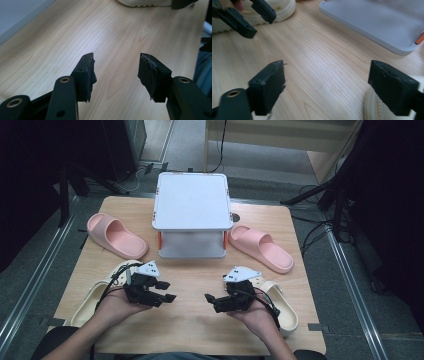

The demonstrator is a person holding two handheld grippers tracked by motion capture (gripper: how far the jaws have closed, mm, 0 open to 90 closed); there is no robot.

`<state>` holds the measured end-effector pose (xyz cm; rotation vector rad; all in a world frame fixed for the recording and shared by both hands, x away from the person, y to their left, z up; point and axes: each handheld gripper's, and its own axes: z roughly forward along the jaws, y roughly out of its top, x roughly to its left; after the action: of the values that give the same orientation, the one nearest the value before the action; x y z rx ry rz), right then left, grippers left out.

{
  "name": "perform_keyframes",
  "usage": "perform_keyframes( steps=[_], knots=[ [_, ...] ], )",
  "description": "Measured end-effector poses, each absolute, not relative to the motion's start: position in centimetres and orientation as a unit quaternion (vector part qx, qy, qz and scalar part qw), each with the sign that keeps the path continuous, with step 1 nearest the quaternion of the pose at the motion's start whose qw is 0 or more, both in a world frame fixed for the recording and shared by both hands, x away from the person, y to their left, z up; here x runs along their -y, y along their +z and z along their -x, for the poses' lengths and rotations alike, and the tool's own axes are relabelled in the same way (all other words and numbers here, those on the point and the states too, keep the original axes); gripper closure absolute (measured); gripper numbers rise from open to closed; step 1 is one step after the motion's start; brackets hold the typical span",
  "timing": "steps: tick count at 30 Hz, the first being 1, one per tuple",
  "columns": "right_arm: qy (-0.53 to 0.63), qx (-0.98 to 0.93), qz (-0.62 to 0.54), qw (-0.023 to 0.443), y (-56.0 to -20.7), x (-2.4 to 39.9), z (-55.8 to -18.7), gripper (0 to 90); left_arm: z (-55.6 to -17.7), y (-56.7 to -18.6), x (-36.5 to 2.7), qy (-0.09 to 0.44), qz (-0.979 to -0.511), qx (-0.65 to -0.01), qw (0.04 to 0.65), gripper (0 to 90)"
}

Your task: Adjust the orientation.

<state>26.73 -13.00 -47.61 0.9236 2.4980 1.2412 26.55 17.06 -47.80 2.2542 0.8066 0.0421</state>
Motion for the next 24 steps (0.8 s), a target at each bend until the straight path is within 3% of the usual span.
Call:
perform_keyframes(
  steps=[5,9,18,24],
  knots=[
    [0.443,-0.833,-0.321,0.079,-47.1,13.7,-26.9,32.3,-26.5,-47.9,-17.0,0.022,-0.881,-0.310,0.358,45.6],
    [0.444,-0.833,-0.321,0.079,-46.8,13.9,-26.8,39.3,-26.4,-47.7,-17.2,0.022,-0.880,-0.313,0.358,45.6],
    [0.438,-0.842,-0.309,0.060,-46.7,13.1,-26.5,47.3,-26.1,-47.6,-17.7,0.032,-0.883,-0.313,0.348,46.0],
    [0.443,-0.841,-0.304,0.056,-46.6,12.9,-26.9,47.7,-25.7,-47.4,-18.3,0.041,-0.878,-0.324,0.349,46.0]
  ],
)
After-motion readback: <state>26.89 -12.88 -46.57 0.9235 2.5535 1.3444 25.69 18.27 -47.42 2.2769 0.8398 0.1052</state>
